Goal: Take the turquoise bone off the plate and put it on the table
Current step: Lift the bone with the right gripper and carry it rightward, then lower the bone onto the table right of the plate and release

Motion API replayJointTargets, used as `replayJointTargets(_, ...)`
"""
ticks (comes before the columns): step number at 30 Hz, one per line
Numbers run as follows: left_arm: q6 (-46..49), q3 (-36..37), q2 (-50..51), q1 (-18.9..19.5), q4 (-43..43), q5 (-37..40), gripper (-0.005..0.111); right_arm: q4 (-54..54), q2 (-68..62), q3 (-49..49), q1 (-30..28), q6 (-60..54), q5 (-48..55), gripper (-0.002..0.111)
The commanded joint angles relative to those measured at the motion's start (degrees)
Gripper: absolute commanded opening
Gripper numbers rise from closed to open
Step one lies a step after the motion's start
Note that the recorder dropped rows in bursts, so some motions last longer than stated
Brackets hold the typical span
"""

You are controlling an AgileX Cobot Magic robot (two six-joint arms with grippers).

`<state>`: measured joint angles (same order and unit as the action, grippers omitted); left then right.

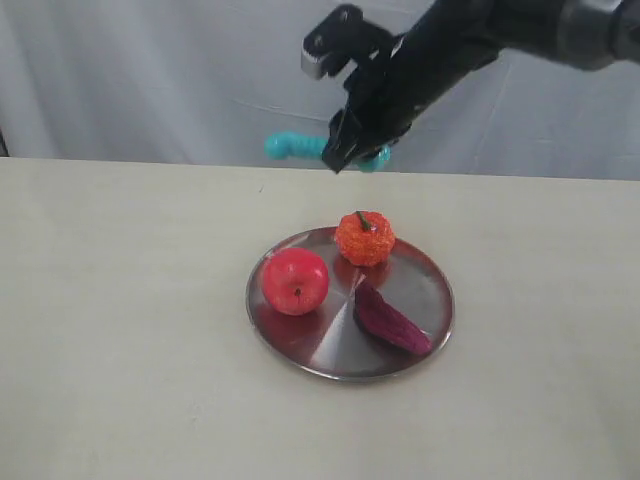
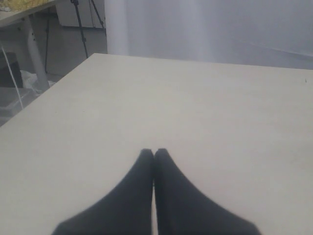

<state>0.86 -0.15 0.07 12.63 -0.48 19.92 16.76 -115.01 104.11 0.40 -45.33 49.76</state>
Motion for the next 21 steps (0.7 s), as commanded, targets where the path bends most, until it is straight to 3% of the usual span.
replayJointTargets(1,-0.2,0.1,-0.1,0.1,0.0,-0.3,0.0,-6.3,7.6,0.5,-0.3,11.4,-0.2,0.0)
replayJointTargets(5,-0.2,0.1,-0.1,0.1,0.0,-0.3,0.0,-25.1,12.9,0.5,-0.3,30.4,2.2,0.0)
replayJointTargets(9,-0.2,0.1,-0.1,0.1,0.0,-0.3,0.0,-38.3,14.1,0.5,-0.6,41.6,7.9,0.0)
replayJointTargets(17,-0.2,0.1,-0.1,0.1,0.0,-0.3,0.0,-33.2,13.6,-2.0,-9.0,47.6,11.1,0.0)
replayJointTargets(21,-0.2,0.1,-0.1,0.1,0.0,-0.3,0.0,-32.9,10.5,-8.3,-13.8,48.5,10.8,0.0)
